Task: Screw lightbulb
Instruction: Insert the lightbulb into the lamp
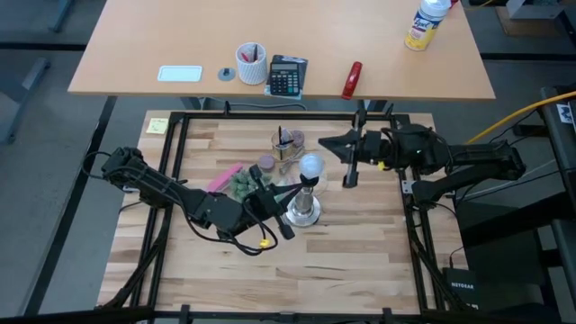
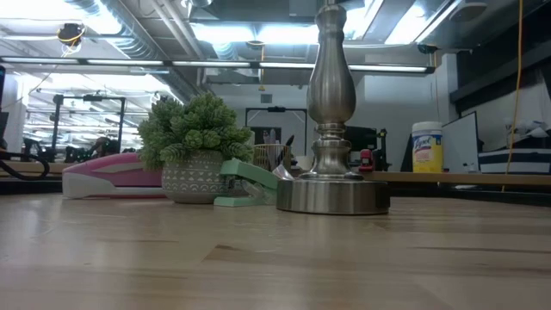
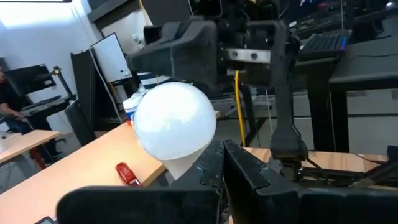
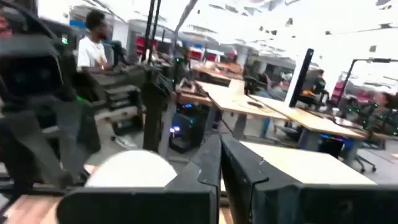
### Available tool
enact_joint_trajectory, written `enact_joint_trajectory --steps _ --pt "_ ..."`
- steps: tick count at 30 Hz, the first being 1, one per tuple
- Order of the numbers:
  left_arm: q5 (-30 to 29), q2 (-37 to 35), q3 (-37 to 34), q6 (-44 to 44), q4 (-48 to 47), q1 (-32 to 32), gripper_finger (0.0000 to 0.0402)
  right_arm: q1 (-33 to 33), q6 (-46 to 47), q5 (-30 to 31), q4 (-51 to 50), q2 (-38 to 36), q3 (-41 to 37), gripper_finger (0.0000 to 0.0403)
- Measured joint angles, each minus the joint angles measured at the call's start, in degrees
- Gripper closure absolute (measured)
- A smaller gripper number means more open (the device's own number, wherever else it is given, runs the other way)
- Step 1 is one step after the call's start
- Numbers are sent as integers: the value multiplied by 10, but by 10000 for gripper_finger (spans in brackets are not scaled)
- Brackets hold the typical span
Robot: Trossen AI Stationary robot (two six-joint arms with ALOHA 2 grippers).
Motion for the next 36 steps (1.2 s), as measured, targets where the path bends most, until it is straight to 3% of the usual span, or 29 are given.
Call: enact_joint_trajectory --steps 11,25,36 --pt "25 0 0 -4 1 21 400 0 1 0 -48 3 0 386" --pt "23 0 0 0 1 21 400 1 16 -51 -77 3 0 386" --pt "3 0 0 -2 -1 21 400 1 20 -56 -85 3 0 386"
